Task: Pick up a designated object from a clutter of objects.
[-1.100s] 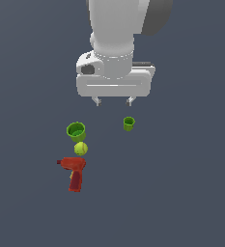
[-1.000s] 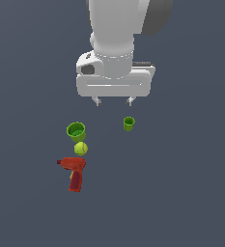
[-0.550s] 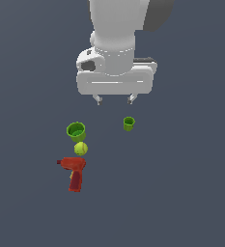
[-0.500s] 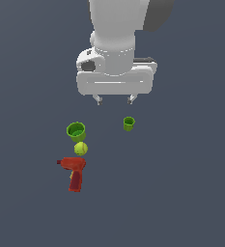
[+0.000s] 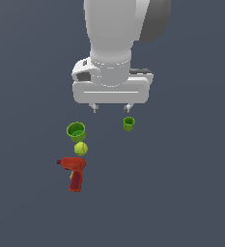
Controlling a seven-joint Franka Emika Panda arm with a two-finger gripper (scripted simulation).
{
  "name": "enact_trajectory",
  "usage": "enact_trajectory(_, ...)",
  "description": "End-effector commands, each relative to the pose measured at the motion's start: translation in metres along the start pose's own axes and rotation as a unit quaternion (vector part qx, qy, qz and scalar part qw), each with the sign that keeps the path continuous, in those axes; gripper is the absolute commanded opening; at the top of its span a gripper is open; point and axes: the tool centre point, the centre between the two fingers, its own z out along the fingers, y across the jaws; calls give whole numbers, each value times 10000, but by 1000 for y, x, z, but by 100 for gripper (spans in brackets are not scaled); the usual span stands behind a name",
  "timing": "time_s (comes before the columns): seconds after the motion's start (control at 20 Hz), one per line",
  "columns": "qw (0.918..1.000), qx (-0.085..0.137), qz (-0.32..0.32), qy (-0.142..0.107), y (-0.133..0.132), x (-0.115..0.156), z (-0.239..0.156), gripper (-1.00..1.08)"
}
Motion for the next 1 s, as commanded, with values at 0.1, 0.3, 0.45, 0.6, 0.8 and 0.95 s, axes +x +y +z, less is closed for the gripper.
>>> enact_trajectory(0.1,9999,-89,77,40,12,19,18,108)
enact_trajectory(0.3,9996,-207,160,91,26,41,41,108)
enact_trajectory(0.45,9991,-321,223,136,40,59,63,108)
enact_trajectory(0.6,9985,-443,276,182,54,76,87,108)
enact_trajectory(0.8,9973,-614,328,241,72,96,120,108)
enact_trajectory(0.95,9962,-748,350,285,86,108,146,108)
